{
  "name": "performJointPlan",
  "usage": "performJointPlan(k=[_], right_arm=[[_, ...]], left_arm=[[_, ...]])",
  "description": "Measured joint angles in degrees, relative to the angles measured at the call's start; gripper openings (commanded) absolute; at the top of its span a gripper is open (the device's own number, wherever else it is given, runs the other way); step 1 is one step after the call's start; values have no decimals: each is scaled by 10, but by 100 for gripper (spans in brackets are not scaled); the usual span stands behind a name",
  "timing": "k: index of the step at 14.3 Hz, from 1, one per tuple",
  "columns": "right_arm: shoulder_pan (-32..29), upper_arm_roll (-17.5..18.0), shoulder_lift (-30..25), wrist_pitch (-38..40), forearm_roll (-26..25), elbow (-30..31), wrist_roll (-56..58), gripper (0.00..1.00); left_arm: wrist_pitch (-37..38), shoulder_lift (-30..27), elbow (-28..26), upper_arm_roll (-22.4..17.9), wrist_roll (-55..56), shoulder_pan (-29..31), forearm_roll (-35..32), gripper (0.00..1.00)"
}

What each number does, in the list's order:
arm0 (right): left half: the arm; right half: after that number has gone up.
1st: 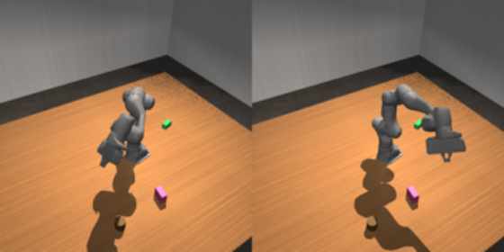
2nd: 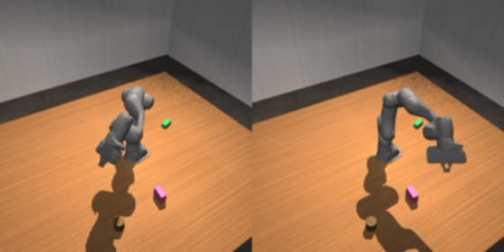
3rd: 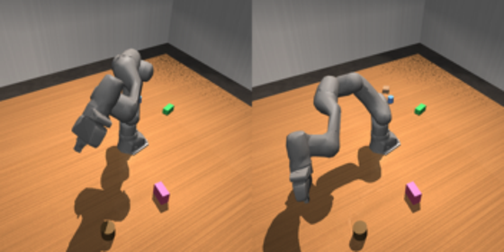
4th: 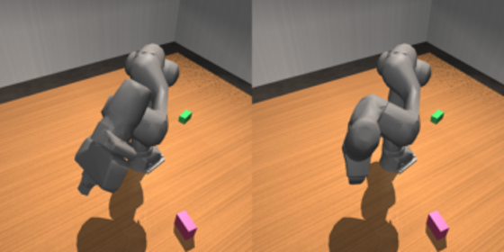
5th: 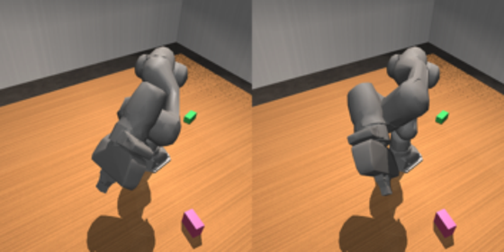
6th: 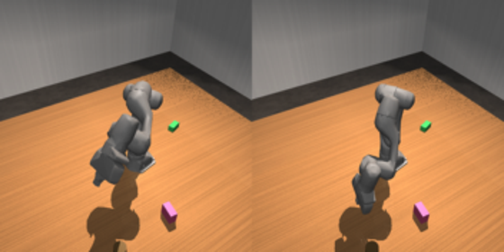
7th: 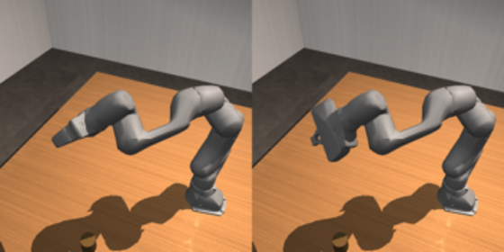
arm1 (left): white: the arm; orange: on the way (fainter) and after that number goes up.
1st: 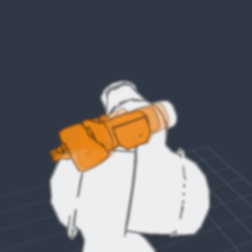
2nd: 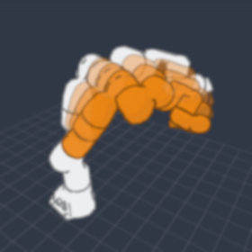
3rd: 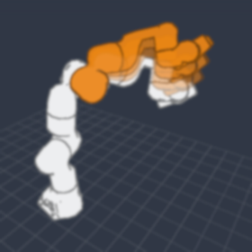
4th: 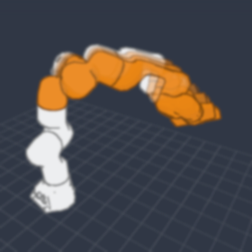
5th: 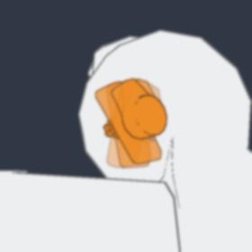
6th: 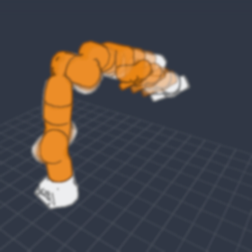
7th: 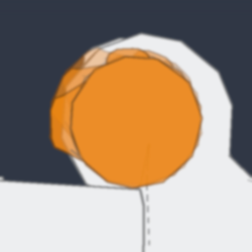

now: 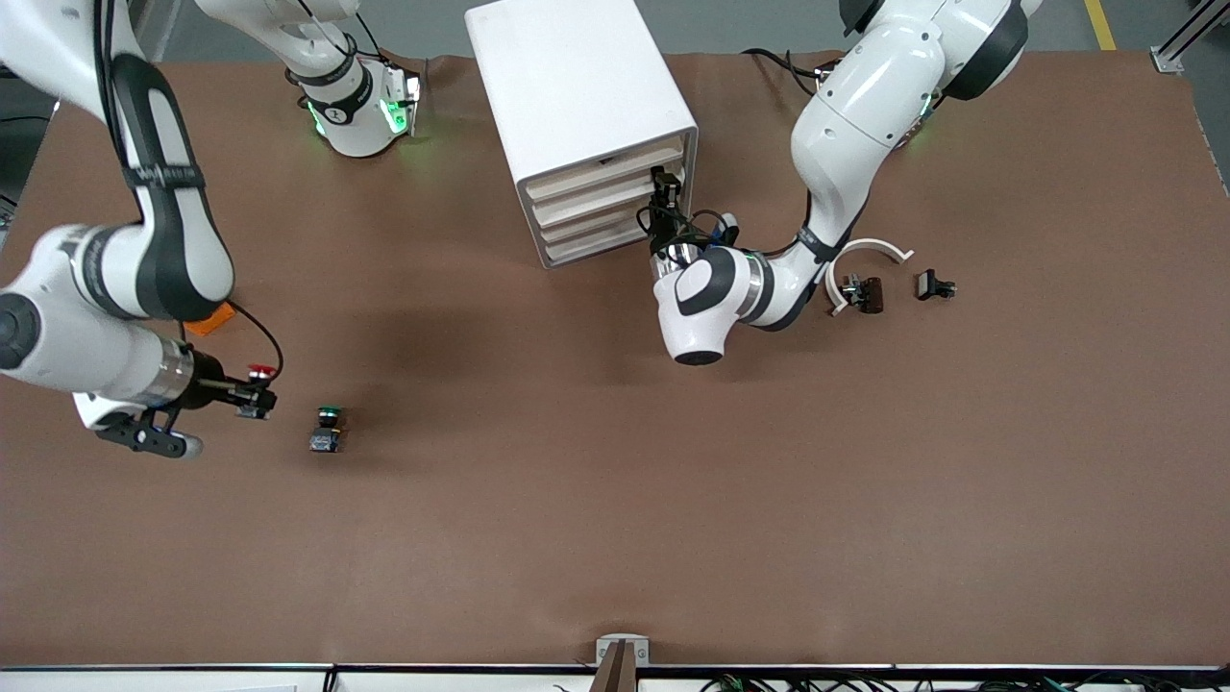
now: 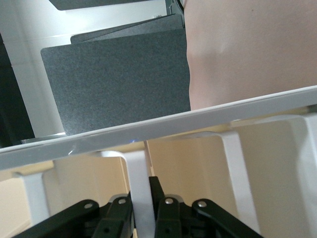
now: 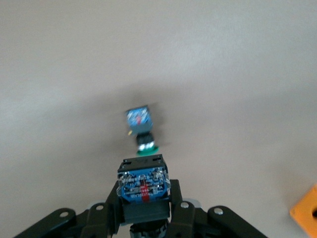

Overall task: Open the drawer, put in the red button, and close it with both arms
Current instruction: 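Pull the drawer open with the left gripper while the right gripper lifts the button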

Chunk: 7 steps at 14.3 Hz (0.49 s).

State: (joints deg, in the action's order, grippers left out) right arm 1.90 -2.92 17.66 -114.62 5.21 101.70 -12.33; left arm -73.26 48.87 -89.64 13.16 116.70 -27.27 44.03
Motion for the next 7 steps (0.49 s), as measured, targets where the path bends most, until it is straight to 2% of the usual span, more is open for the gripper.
performJointPlan(k=[4,7], right_arm=[[22,0,-90,83,0,5,-38,0],[22,0,-131,128,0,13,-47,0]], left_arm=[[0,1,6,-1,0,26,0,7],[-1,2,12,-2,0,42,0,7]])
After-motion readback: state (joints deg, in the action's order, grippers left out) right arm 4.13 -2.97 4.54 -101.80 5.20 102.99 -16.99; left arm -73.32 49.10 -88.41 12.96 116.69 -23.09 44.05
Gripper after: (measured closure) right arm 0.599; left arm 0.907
